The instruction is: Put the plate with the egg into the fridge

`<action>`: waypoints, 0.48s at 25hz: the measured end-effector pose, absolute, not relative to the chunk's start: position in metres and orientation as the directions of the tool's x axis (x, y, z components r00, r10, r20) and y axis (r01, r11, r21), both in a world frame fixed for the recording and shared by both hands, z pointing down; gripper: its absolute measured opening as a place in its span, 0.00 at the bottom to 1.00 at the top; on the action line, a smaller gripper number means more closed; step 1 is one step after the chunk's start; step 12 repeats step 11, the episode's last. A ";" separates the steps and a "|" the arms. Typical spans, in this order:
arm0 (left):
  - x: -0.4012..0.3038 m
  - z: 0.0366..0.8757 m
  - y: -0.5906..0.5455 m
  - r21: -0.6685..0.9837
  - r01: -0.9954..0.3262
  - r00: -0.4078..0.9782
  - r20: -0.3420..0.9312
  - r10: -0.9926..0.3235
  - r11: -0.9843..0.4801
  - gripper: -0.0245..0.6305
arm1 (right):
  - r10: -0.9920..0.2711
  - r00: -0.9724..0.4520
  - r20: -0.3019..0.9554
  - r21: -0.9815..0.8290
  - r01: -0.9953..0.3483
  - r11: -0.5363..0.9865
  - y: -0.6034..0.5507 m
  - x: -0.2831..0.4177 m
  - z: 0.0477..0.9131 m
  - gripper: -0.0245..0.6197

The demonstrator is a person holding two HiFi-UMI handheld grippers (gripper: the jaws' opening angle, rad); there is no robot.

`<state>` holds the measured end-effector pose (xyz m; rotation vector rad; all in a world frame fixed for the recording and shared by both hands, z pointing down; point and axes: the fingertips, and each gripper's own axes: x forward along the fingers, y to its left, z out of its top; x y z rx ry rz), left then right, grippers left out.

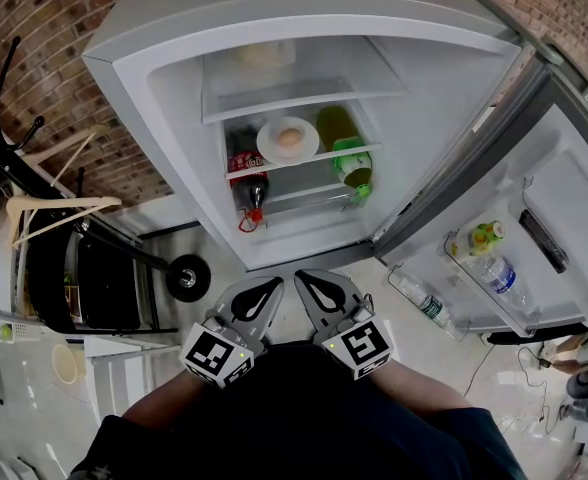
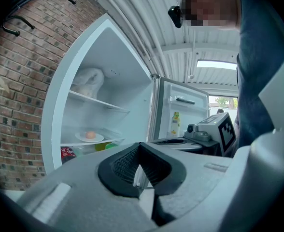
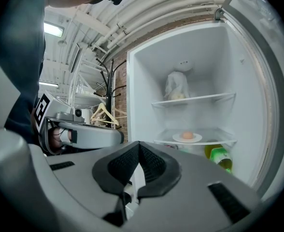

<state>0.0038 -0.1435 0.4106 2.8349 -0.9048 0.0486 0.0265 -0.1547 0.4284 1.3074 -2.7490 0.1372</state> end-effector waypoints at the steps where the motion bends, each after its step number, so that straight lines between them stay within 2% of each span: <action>1: 0.005 0.409 -0.144 0.152 -0.578 0.816 0.073 -0.574 -0.802 0.04 | -0.767 -0.630 0.123 -0.038 -0.775 0.631 -0.155 0.026 0.428 0.05; 12: 0.004 0.417 -0.142 0.117 -0.565 0.824 0.122 -0.553 -0.817 0.04 | -0.767 -0.629 0.127 -0.039 -0.776 0.630 -0.155 0.028 0.431 0.05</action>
